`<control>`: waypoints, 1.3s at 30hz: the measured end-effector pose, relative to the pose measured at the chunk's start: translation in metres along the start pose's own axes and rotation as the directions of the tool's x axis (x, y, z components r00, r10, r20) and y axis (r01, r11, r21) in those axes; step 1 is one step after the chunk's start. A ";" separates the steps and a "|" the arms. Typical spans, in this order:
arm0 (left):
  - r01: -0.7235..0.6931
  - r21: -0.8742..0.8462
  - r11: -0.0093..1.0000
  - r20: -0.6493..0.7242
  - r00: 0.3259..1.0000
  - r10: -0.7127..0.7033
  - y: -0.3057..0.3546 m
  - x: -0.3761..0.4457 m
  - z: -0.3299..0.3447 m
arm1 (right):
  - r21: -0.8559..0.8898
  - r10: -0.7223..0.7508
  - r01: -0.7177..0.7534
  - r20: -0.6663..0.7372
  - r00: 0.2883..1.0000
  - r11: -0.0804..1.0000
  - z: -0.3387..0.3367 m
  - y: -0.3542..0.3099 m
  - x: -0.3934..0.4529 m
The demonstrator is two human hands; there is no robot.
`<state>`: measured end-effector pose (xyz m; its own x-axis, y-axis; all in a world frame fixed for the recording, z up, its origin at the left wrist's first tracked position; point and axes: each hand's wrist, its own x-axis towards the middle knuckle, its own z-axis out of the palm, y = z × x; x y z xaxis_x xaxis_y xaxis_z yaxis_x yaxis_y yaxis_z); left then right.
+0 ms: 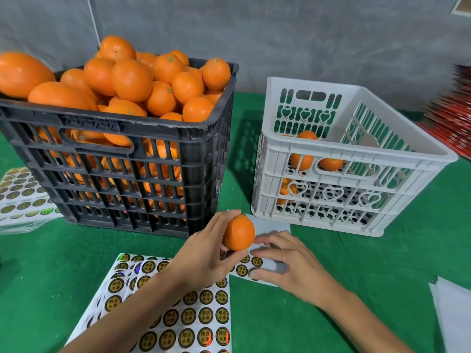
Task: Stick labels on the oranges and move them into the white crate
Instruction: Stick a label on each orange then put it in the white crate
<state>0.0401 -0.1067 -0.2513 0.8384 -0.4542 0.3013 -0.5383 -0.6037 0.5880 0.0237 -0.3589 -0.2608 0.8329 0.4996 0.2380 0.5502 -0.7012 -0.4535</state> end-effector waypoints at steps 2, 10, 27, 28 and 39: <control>0.000 -0.004 1.000 0.005 1.000 0.000 0.001 0.000 0.000 | -0.008 -0.013 0.013 0.001 1.000 1.000 -0.002 -0.002 0.001; 0.035 -0.095 0.995 0.018 0.999 -0.033 0.000 -0.002 -0.001 | -0.015 -0.047 0.047 -0.004 0.999 0.999 0.001 -0.003 -0.004; 0.023 -0.105 0.994 0.038 0.999 -0.019 0.002 -0.003 -0.002 | 0.167 -0.012 0.028 -0.100 0.995 0.986 0.007 -0.007 -0.003; 0.021 -0.101 0.995 0.037 0.999 -0.017 0.002 -0.003 -0.002 | 0.209 0.020 0.001 -0.100 0.995 0.978 0.006 -0.007 -0.003; -0.034 -0.032 0.999 0.071 0.997 0.036 0.003 -0.002 -0.003 | 0.551 0.439 -0.145 -0.450 0.778 0.822 0.003 -0.028 0.003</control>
<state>0.0367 -0.1058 -0.2483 0.8100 -0.5215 0.2680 -0.5636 -0.5665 0.6012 0.0111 -0.3364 -0.2498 0.9163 -0.1479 0.3722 0.2982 -0.3686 -0.8805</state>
